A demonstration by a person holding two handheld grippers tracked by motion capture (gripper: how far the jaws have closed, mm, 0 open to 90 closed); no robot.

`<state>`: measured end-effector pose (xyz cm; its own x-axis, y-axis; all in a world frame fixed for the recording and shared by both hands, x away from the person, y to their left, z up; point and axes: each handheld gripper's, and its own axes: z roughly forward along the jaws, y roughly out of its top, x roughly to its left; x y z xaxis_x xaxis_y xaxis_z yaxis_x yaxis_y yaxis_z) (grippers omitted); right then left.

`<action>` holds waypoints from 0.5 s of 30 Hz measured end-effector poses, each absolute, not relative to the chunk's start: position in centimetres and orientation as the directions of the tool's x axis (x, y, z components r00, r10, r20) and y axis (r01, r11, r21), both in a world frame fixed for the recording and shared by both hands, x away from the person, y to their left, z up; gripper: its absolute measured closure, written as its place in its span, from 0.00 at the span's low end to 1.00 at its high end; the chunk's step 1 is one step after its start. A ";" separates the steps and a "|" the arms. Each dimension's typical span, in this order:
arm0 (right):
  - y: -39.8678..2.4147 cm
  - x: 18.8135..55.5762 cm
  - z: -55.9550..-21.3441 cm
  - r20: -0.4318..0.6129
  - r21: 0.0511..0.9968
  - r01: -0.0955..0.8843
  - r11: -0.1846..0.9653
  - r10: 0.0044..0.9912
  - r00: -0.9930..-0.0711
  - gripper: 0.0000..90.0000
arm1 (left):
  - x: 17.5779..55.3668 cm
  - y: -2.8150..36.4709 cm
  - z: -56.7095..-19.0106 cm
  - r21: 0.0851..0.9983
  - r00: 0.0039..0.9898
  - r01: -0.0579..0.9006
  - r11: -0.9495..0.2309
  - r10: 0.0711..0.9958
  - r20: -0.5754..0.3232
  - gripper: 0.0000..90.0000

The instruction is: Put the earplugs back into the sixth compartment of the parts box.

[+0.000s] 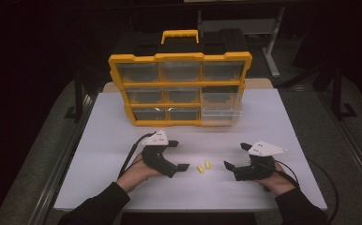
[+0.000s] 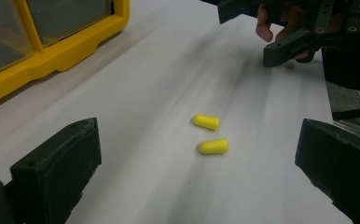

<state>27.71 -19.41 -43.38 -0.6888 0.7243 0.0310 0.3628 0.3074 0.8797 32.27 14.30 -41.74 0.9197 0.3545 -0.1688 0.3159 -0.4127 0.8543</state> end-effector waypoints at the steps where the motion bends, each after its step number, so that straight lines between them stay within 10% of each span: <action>1: -19.4 27.7 -43.4 0.031 0.880 0.363 0.308 0.724 -0.689 0.08 | 32.3 14.2 -41.7 0.854 0.920 0.315 -0.413 0.353 -0.169 0.00; 15: -19.4 27.7 -43.3 0.034 0.881 0.362 0.305 0.723 -0.691 0.08 | 32.3 11.2 -42.6 0.839 0.929 0.313 -0.444 0.326 -0.174 0.00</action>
<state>27.69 -19.42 -43.34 -0.6905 0.7225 0.0337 0.3623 0.3052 0.8807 32.29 11.24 -42.61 0.9292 0.3262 -0.1738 0.3129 -0.4442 0.8395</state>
